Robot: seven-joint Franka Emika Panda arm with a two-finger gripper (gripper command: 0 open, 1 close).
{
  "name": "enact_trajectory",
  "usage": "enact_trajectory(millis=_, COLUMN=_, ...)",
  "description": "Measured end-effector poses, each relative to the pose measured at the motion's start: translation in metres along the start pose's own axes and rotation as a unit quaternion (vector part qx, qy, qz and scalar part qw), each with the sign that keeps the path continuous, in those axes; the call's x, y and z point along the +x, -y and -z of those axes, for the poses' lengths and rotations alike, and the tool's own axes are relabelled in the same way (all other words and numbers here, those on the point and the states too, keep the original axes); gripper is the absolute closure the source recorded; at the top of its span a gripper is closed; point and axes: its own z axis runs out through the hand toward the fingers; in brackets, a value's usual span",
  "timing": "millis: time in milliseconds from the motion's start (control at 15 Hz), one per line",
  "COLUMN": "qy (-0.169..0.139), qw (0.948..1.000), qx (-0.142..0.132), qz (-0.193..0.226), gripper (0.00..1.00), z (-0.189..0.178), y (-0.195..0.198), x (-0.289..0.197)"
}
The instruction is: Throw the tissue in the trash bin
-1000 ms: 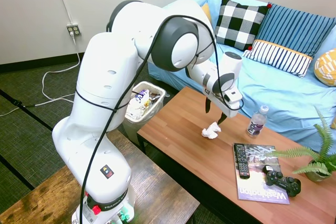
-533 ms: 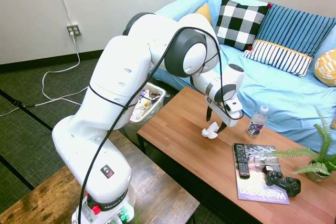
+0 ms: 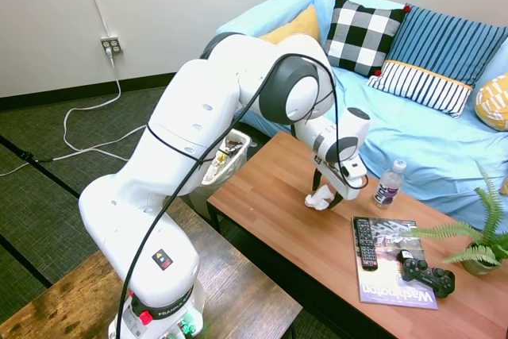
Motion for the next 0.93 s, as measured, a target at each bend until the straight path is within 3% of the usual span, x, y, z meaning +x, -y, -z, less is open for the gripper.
enact_trajectory(millis=933, qy=0.009, qw=0.9999, qx=0.009, qz=0.006, gripper=1.0, z=0.0, y=-0.0018, x=0.004)
